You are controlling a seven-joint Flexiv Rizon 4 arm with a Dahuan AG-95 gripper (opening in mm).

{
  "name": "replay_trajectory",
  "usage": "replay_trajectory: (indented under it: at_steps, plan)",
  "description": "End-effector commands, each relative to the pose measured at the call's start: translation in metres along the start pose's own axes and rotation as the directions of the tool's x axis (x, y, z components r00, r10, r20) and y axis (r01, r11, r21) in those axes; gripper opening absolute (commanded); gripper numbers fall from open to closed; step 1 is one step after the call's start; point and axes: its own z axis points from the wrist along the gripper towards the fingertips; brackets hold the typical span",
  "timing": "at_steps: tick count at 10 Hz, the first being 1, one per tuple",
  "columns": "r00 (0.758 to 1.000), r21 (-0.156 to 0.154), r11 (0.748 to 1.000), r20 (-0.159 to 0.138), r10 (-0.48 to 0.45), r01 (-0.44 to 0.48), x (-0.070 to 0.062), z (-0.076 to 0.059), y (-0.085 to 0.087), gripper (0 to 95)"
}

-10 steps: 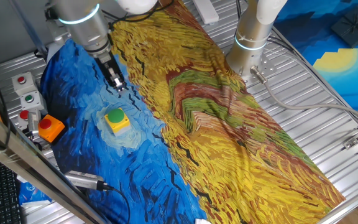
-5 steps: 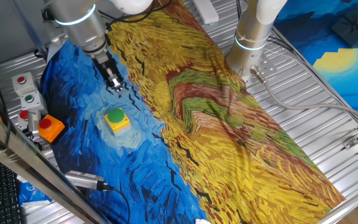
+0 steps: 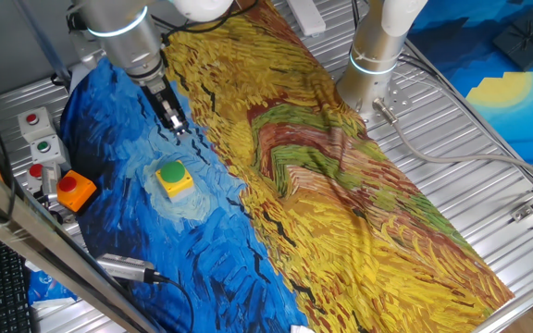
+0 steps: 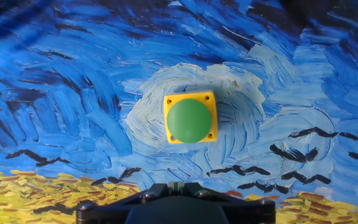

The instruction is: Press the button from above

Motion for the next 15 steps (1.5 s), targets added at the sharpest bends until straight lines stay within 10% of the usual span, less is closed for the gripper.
replay_trajectory:
  at_steps: [1,15]
  plan:
    - [1.000,0.001,1.000,0.005,-0.010,0.010,0.0031,0.0000,0.0000,0.0]
    - [1.000,0.005,1.000,0.020,0.006,-0.007,0.0087,0.0039,-0.0015,0.0]
